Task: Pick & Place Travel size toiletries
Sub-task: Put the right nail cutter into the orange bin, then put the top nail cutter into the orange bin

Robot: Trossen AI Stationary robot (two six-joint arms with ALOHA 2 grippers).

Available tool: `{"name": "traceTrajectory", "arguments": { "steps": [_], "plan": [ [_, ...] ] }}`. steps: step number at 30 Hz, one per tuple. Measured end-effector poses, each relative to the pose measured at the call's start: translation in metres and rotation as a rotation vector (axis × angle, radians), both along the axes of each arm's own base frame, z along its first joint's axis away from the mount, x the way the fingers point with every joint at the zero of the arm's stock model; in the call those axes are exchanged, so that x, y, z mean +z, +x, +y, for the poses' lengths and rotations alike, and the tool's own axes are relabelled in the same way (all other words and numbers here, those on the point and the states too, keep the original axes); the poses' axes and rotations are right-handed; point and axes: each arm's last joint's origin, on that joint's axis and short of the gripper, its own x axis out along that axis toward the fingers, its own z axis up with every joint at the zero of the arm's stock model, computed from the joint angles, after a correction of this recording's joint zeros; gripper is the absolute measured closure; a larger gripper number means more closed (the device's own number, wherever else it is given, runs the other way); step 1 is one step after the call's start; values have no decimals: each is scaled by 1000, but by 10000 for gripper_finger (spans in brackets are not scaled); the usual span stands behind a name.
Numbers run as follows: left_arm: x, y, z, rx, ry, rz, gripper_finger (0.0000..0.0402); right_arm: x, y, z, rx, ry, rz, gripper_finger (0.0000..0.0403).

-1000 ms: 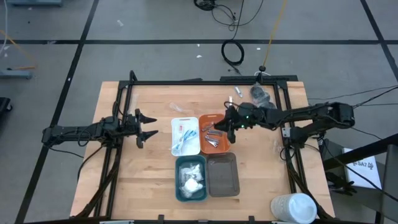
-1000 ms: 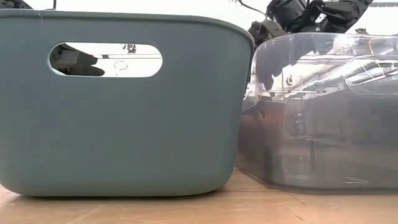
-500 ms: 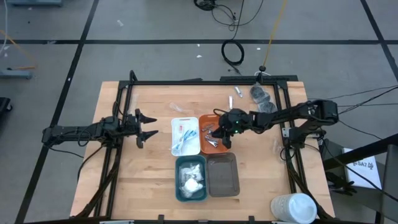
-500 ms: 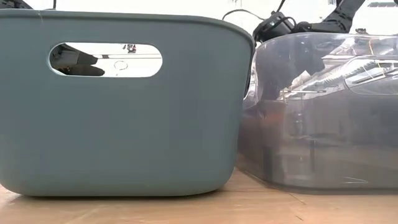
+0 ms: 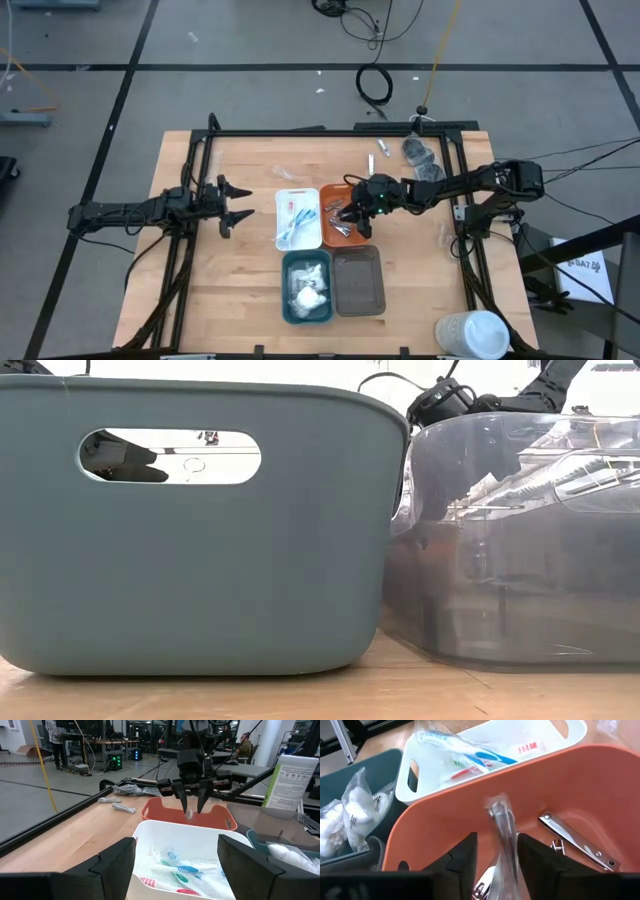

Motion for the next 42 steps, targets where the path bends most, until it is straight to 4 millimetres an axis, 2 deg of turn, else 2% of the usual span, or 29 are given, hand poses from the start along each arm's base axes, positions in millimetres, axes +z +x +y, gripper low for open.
{"name": "traceTrajectory", "arguments": {
  "steps": [10,13,17,20,23,26,30,34,37,42],
  "plan": [
    [0,0,0,0,0,0,128,1,0,-1,-5,4,-8,214],
    [0,0,0,0,0,0,128,13,2,-8,-26,-2,-10,207],
    [0,0,0,0,0,0,128,43,5,-30,-56,-81,19,205],
    [0,0,0,0,0,0,128,61,7,-52,-147,-183,63,207],
    [0,0,0,0,0,1,128,74,2,-80,-276,-256,110,210],
    [0,0,0,1,0,1,128,78,-13,-113,-425,-277,139,212],
    [0,0,0,1,0,1,128,69,-40,-156,-602,-206,203,217],
    [0,0,0,0,0,0,128,56,-61,-188,-741,-142,246,218],
    [0,0,0,1,0,0,128,40,-67,-201,-785,-100,292,216],
    [0,0,0,1,0,0,128,6,-65,-213,-781,-62,382,217]
  ]
}}
